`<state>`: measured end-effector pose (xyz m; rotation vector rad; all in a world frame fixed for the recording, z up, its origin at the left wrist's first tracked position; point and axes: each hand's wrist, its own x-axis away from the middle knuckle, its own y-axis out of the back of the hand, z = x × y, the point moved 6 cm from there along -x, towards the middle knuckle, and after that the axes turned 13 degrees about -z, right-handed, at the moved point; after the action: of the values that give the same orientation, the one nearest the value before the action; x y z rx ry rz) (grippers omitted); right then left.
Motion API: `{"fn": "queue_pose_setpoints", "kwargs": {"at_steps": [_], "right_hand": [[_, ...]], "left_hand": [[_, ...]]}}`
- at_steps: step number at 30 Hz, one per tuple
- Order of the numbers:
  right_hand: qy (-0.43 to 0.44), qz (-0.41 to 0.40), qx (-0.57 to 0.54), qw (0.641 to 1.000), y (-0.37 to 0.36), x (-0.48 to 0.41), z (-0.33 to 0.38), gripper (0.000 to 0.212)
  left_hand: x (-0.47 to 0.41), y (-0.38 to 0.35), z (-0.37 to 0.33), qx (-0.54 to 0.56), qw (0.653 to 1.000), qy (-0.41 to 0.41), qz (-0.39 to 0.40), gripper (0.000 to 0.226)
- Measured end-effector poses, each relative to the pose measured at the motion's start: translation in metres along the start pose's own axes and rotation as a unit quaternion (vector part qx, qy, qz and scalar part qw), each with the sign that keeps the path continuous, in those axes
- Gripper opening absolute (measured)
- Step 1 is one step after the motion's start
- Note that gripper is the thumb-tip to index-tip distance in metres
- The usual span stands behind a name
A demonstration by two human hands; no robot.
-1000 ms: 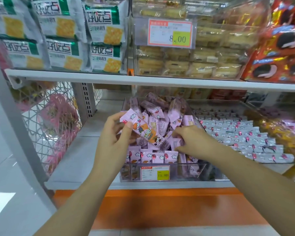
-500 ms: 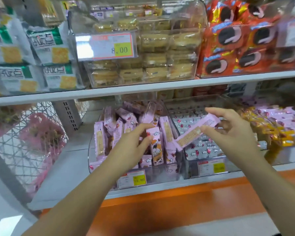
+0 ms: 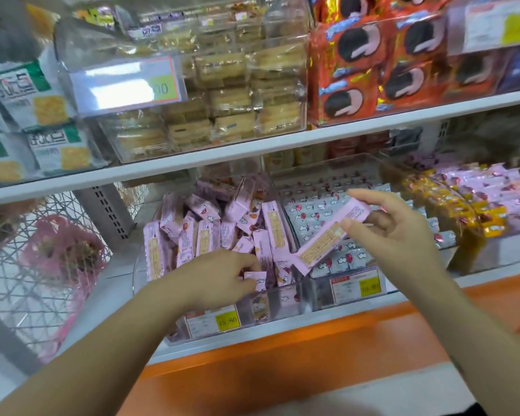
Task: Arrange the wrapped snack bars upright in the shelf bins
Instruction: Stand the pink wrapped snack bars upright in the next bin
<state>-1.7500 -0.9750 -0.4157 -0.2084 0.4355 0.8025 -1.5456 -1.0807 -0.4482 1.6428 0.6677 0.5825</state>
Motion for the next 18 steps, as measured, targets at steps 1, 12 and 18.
{"fn": "queue_pose_setpoints", "kwargs": {"at_steps": [1, 12, 18], "right_hand": [[-0.002, -0.005, -0.004, 1.000, 0.002, 0.000, 0.000, 0.035], [0.007, -0.002, -0.009, 1.000, 0.005, 0.000, 0.001, 0.037], [0.000, -0.007, -0.022, 1.000, 0.009, -0.001, 0.003, 0.037]], "left_hand": [[-0.001, 0.001, -0.002, -0.002, 1.000, -0.008, 0.000, 0.008], [-0.016, -0.007, -0.008, 0.041, 0.996, 0.017, 0.082, 0.026], [-0.025, -0.010, -0.015, 0.170, 0.972, 0.096, 0.134, 0.031]]}}
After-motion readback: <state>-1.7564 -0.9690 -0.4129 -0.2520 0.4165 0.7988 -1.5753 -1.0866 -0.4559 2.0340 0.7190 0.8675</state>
